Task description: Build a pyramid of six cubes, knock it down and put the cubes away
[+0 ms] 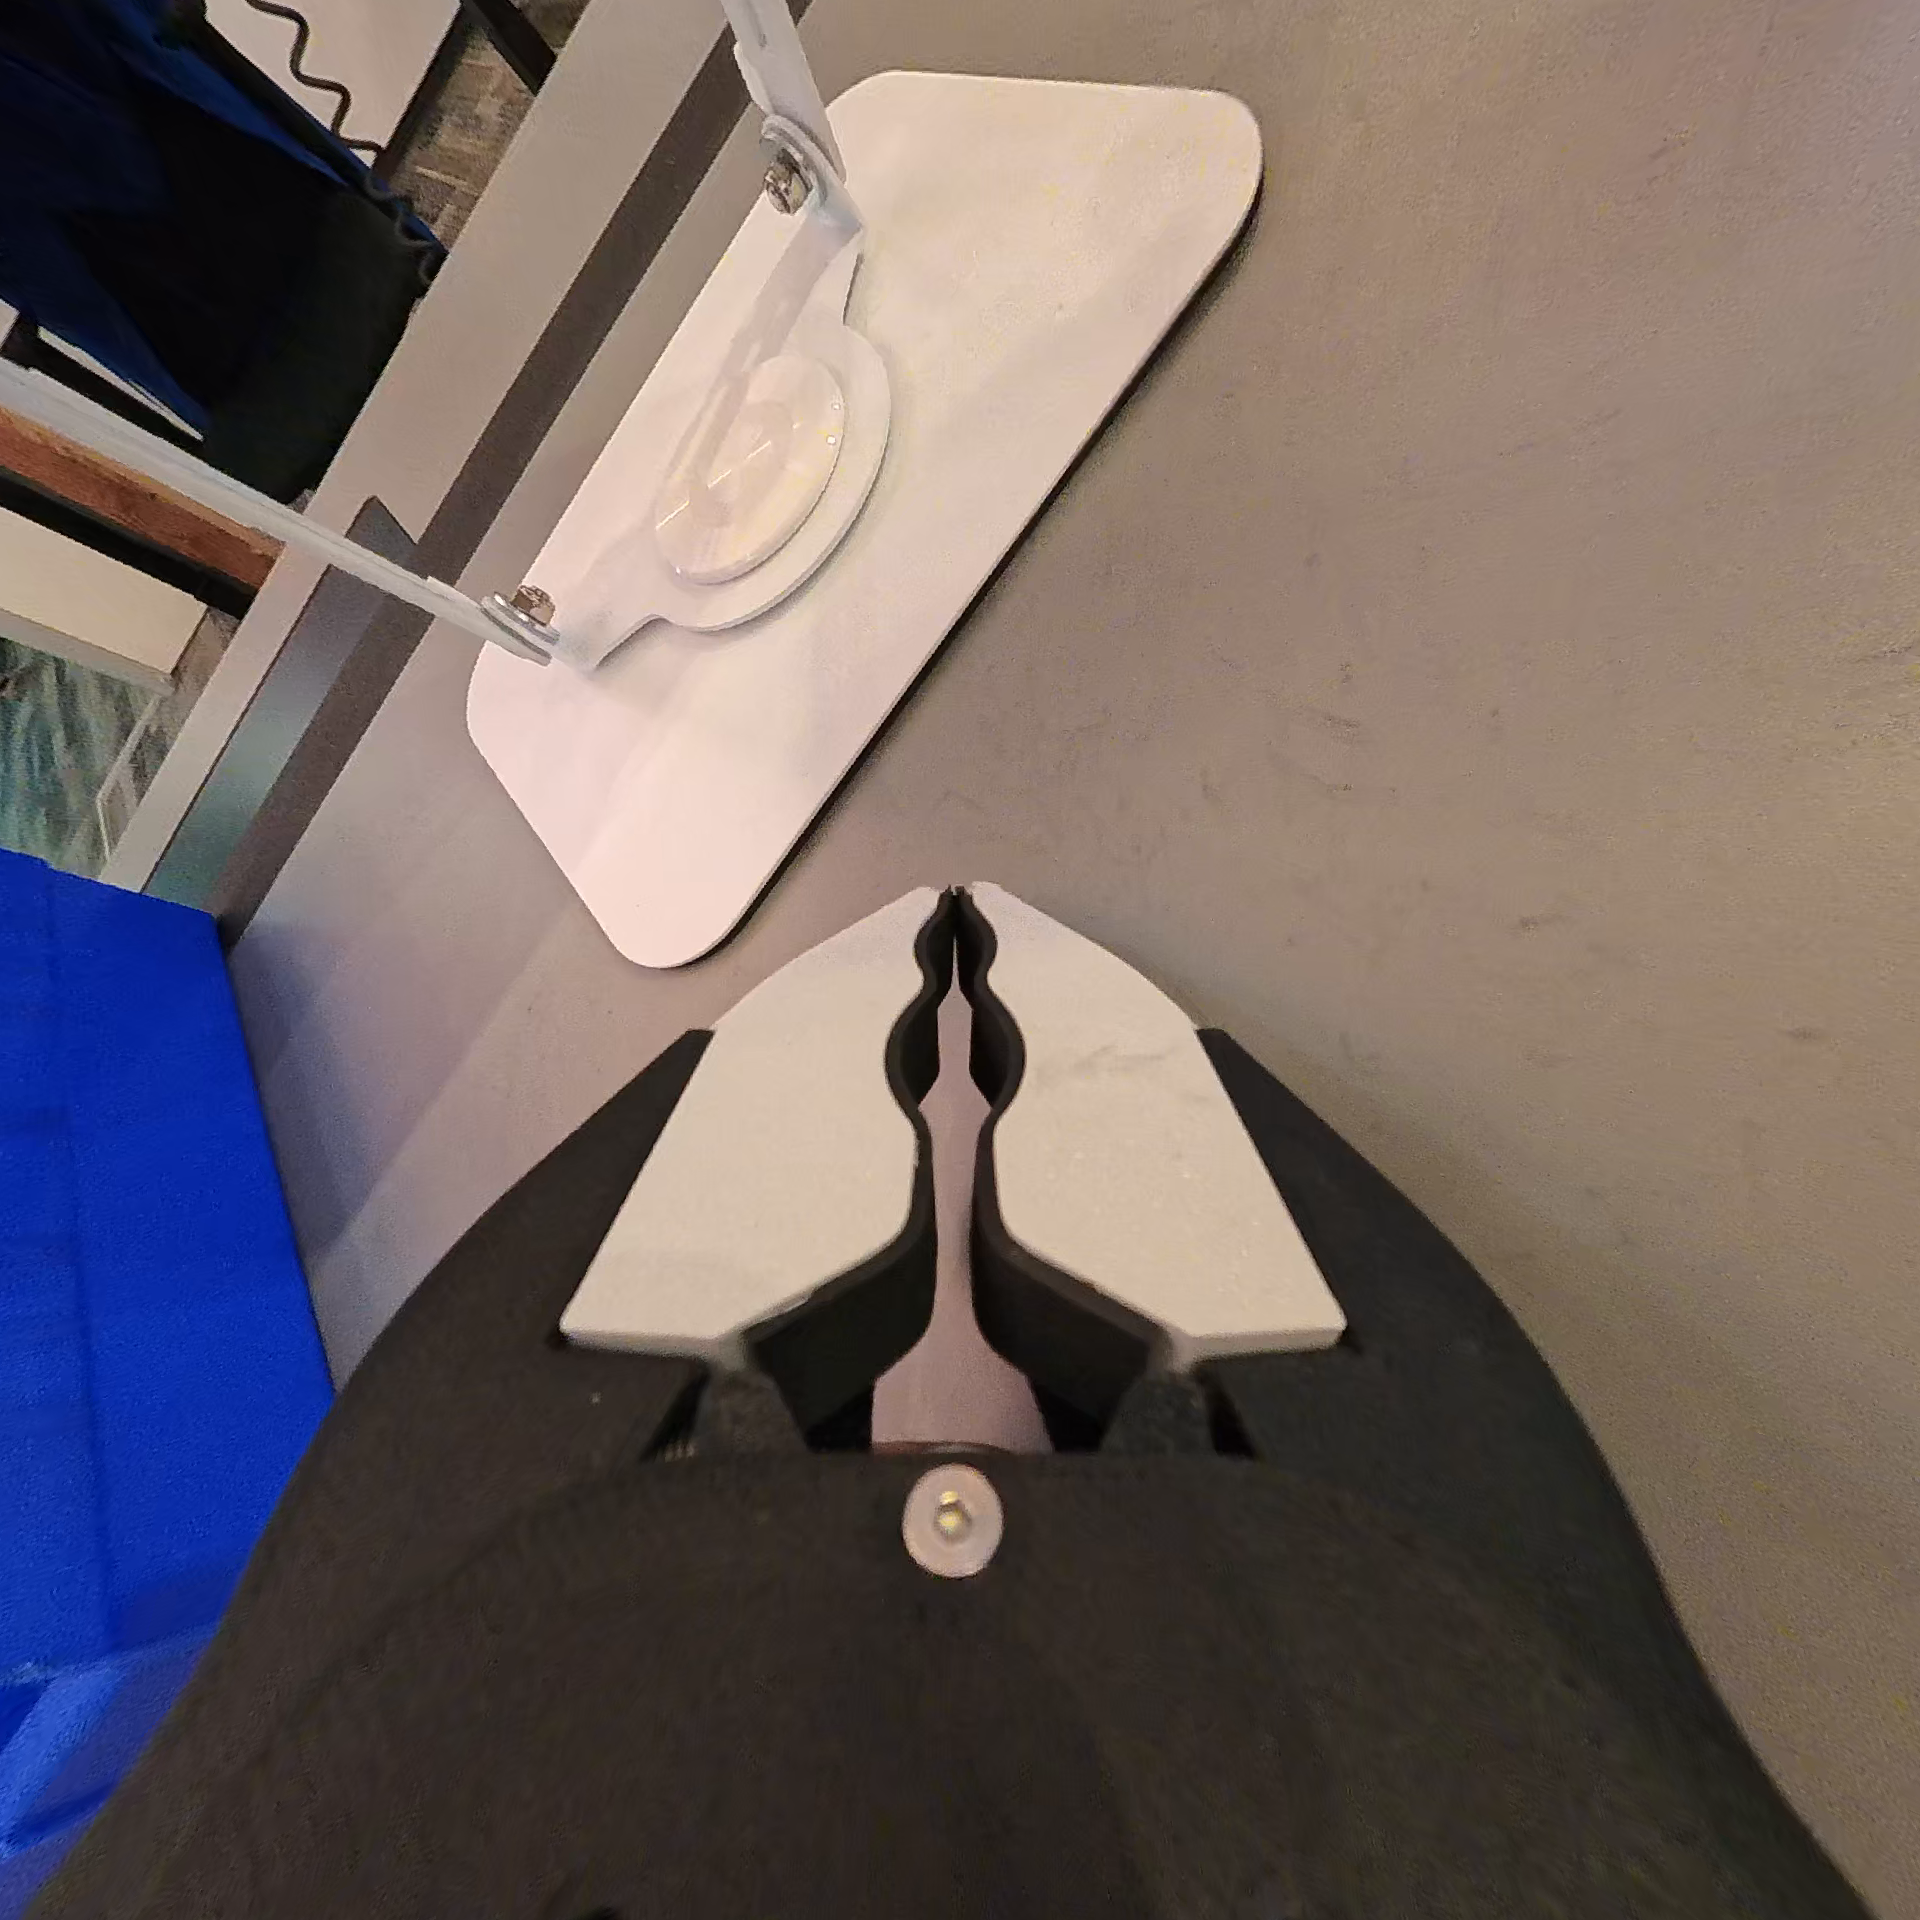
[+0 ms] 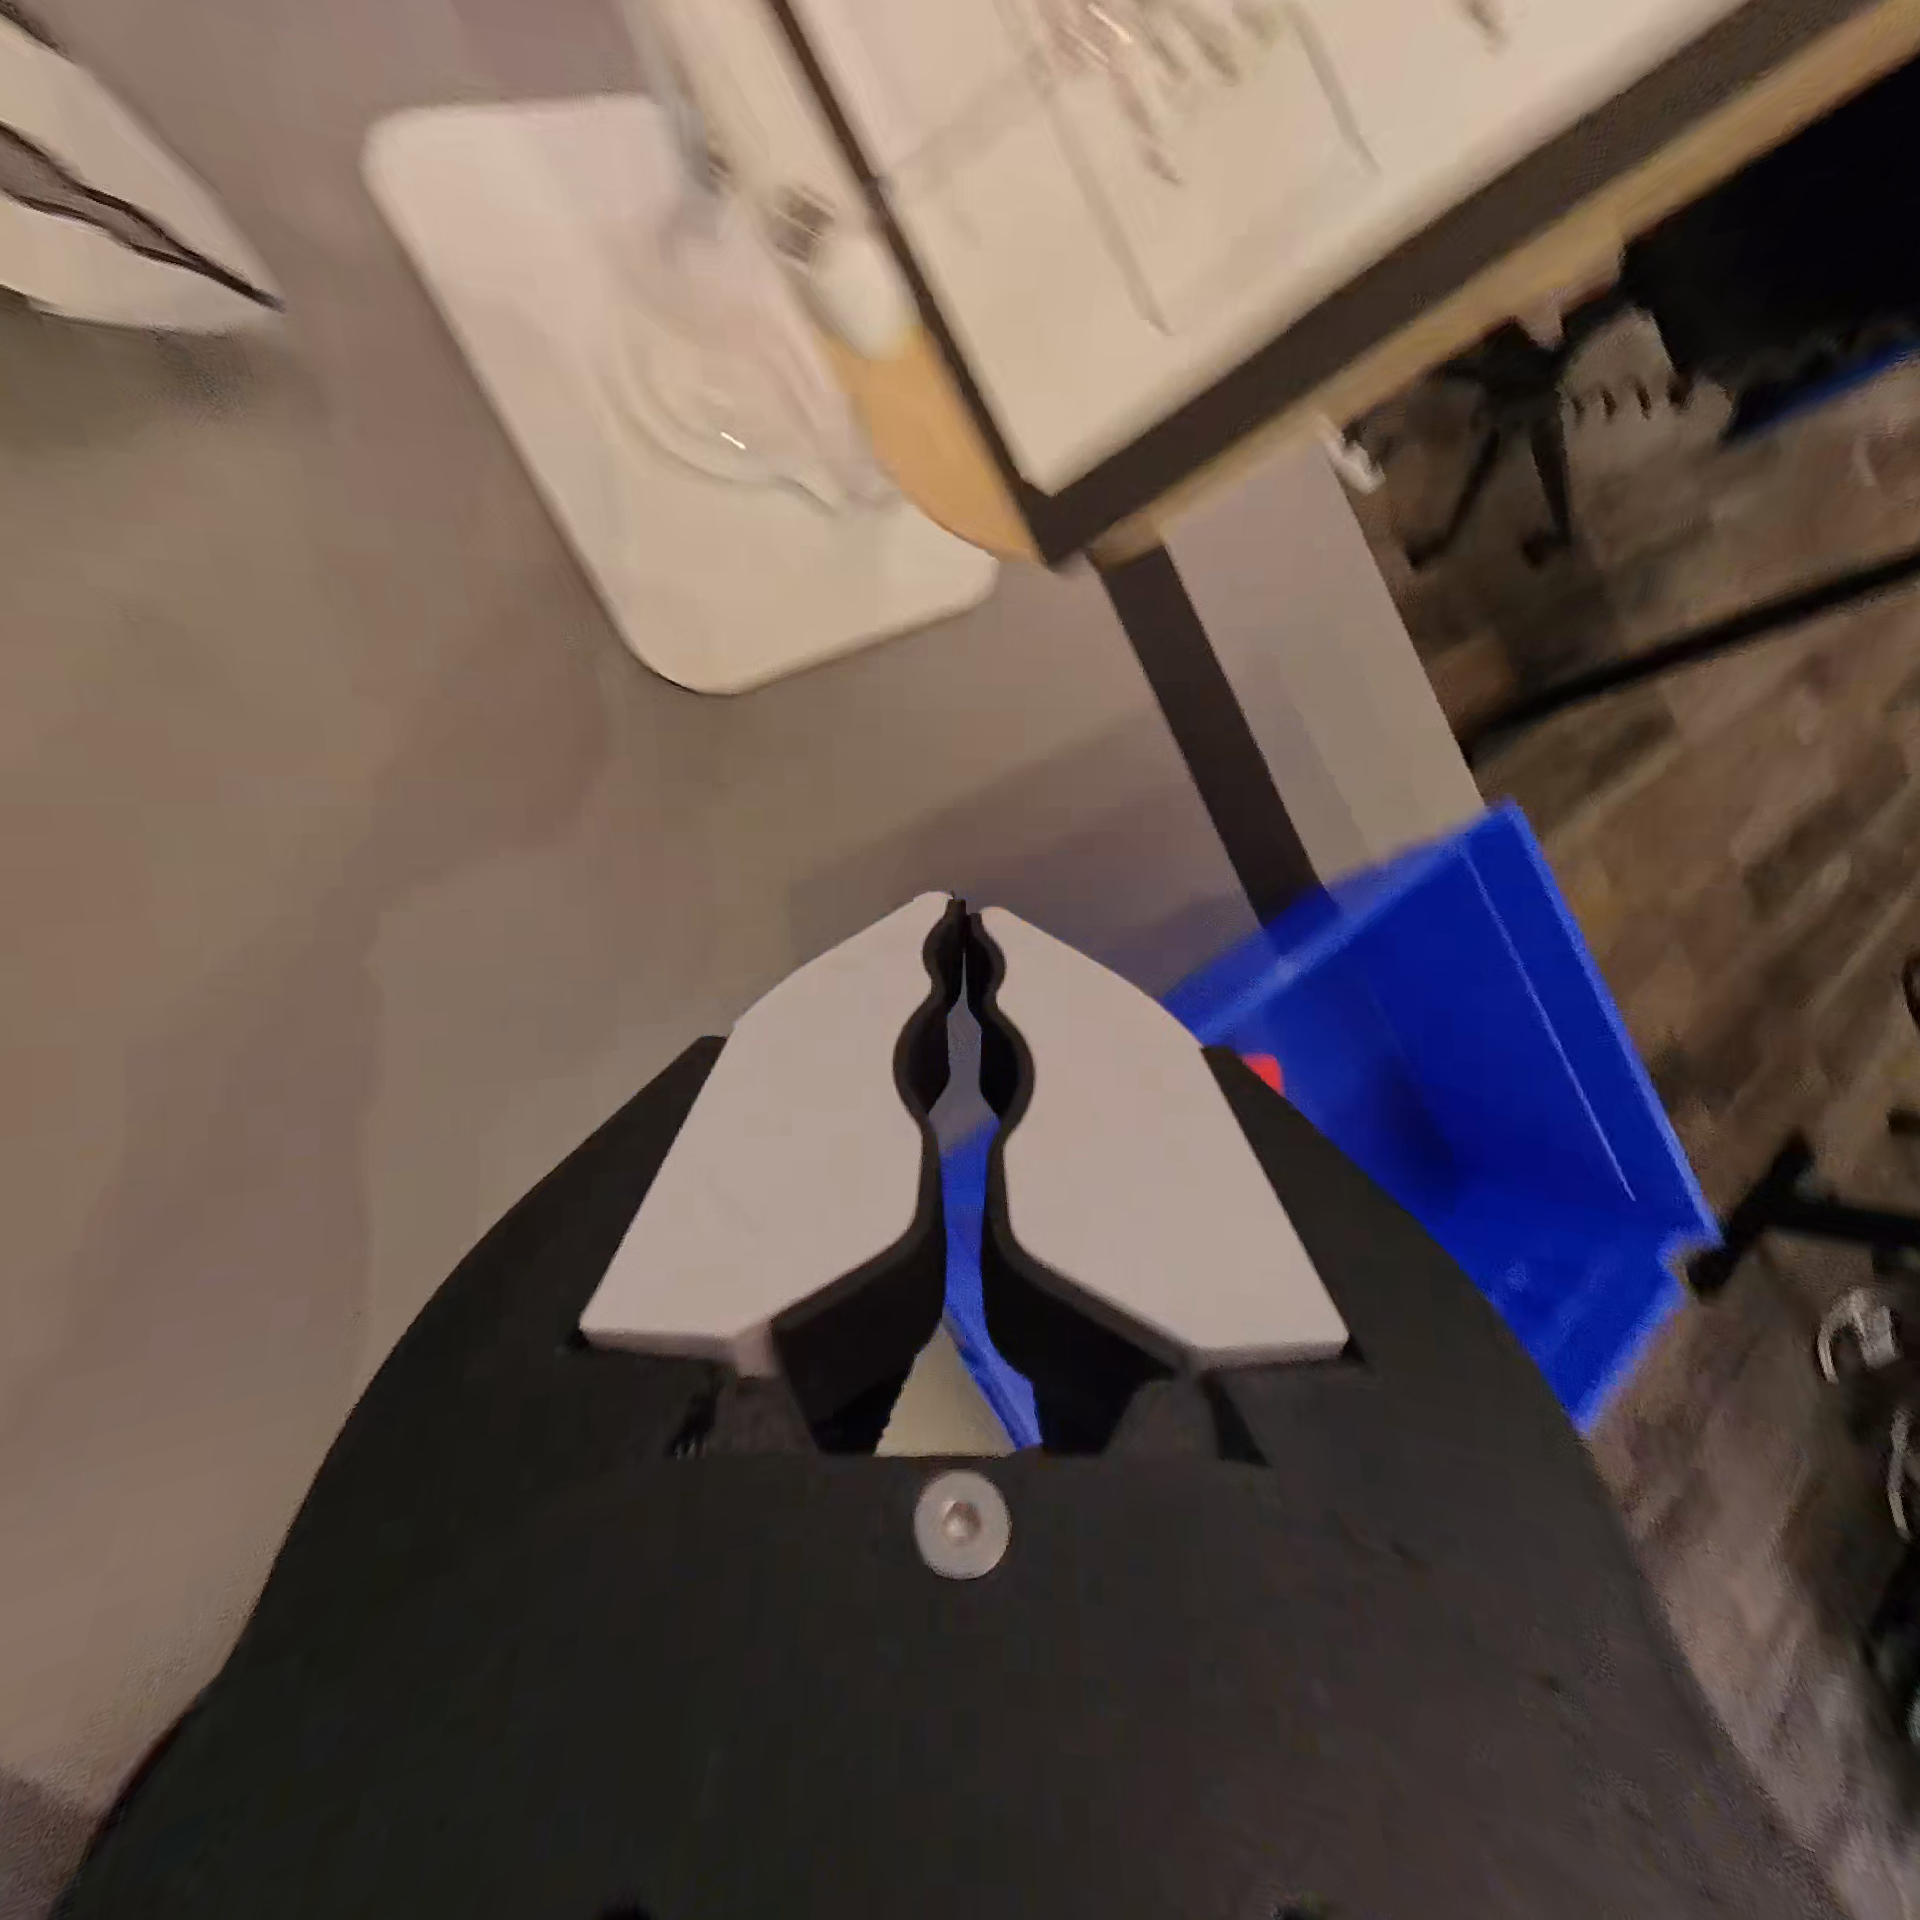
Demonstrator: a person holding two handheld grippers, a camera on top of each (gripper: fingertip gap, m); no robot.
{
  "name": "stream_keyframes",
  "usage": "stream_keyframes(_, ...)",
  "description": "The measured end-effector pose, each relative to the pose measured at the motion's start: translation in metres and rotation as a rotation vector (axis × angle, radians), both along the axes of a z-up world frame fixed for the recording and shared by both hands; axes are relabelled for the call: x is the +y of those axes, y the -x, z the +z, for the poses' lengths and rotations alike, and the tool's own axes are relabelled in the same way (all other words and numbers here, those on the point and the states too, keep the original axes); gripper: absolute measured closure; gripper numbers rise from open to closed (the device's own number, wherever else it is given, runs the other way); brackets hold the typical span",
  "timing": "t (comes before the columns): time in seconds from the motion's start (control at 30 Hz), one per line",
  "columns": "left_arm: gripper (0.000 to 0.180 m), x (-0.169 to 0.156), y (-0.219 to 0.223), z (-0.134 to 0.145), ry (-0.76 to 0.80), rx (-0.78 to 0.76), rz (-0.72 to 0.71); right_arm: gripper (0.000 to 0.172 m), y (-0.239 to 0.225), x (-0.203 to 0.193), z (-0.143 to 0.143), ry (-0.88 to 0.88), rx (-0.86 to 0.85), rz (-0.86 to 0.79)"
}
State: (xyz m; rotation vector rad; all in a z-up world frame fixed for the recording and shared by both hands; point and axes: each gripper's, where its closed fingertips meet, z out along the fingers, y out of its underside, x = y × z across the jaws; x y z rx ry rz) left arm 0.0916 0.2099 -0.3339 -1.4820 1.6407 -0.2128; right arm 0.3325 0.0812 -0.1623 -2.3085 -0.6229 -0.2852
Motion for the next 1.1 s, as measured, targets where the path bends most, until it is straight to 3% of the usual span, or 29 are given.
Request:
stream_keyframes(0.13, 0.180, -0.001, 0.000, 0.001, -0.008, -0.008, -0.007, 0.172, 0.068, 0.006, -0.032, -0.026, 0.042, 0.143)
stream_keyframes(0.2, 0.180, -0.003, 0.001, 0.002, -0.009, -0.010, -0.014, 0.172, 0.078, 0.007, -0.056, -0.004, 0.041, 0.178)
stream_keyframes(0.3, 0.180, -0.007, 0.002, 0.003, -0.003, -0.017, -0.030, 0.169, 0.091, 0.007, -0.081, 0.022, 0.175, 0.247)
stream_keyframes(0.6, 0.180, -0.011, 0.002, 0.003, 0.003, -0.023, -0.069, 0.157, 0.116, 0.053, -0.052, -0.172, 0.190, 0.476)
stream_keyframes(0.77, 0.180, -0.013, 0.002, 0.006, 0.005, -0.041, -0.078, 0.145, 0.129, 0.045, -0.081, -0.113, 0.137, 0.642)
stream_keyframes(1.1, 0.180, -0.012, 0.001, 0.003, -0.027, -0.016, -0.067, 0.129, 0.169, 0.033, -0.106, -0.156, 0.316, 0.901)
